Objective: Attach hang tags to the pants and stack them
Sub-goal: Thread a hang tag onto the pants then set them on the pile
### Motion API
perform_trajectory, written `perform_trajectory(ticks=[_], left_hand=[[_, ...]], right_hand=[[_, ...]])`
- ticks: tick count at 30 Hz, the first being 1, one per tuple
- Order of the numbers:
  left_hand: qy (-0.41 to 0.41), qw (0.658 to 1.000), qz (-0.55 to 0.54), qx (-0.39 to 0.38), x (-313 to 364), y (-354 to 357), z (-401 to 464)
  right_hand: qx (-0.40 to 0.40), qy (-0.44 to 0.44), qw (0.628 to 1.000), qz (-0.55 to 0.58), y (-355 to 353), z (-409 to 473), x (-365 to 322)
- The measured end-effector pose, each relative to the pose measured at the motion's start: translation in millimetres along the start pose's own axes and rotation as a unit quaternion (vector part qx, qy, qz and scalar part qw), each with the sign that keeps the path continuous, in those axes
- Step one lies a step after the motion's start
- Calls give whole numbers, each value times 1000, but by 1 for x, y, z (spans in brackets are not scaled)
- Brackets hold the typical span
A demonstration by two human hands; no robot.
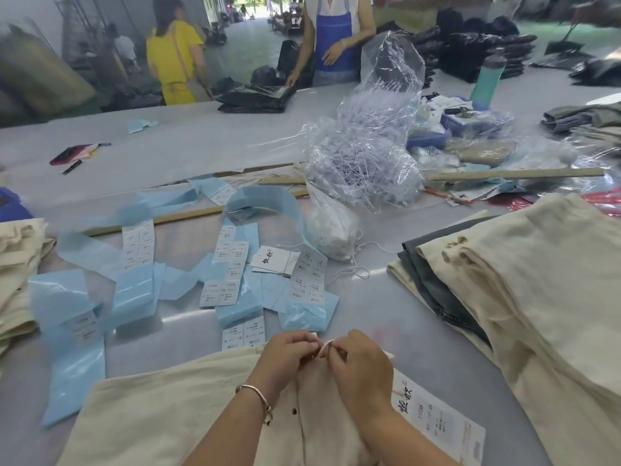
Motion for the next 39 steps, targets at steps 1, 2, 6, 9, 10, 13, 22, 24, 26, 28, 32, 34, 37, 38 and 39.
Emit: perform_trajectory(ticks=[1, 2, 6, 9, 10, 13, 22, 24, 26, 28, 32, 34, 37, 38, 39], left_hand=[[-10, 1000, -17, 3, -2, -3, -1], [-24, 999, -25, 7, -6, -6, -1], [-71, 996, -61, 2, -16, -9, 2], [-83, 994, -78, 2, -20, -5, 3], [-84, 993, -81, 15, -21, -5, 4], [-86, 992, -83, 50, -21, -4, 3], [15, 988, 60, 138, 11, -3, 7], [51, 991, 15, 123, 20, 3, 7], [66, 993, -15, 93, 25, 12, 6], [69, 996, -6, 64, 25, 23, 6], [78, 994, 73, 23, 20, 43, 0], [87, 990, 110, 13, 19, 49, -5], [89, 988, 128, 4, 17, 54, -13], [84, 988, 133, 3, 16, 55, -15], [81, 987, 139, 3, 16, 55, -17]], right_hand=[[4, 2, 1000, 10, 1, 0, -1], [8, 0, 1000, 18, 2, -1, -3], [28, -18, 999, 33, 5, -3, -7], [45, -40, 998, 27, 3, -1, -7], [50, -49, 997, 22, 2, -1, -8], [57, -87, 995, 3, -2, -2, -13], [62, -140, 981, 121, -35, -17, 21], [73, -114, 979, 151, -49, -21, 50], [38, -65, 982, 174, -53, -27, 79], [-26, -33, 984, 173, -47, -33, 96], [-87, -26, 986, 141, -30, -38, 101], [-68, -23, 988, 135, -27, -35, 101], [-50, -18, 989, 138, -23, -29, 97], [-52, -20, 989, 138, -22, -27, 95], [-55, -25, 989, 131, -19, -25, 93]])
Point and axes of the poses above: each hand's wrist, its own z-axis towards the middle knuckle, its own y-axis out of the palm, x = y × z, the point moved 7 cm from there along z, towards the middle knuckle, and after that the axes turned 7 degrees about -x, right-handed, at the moved point
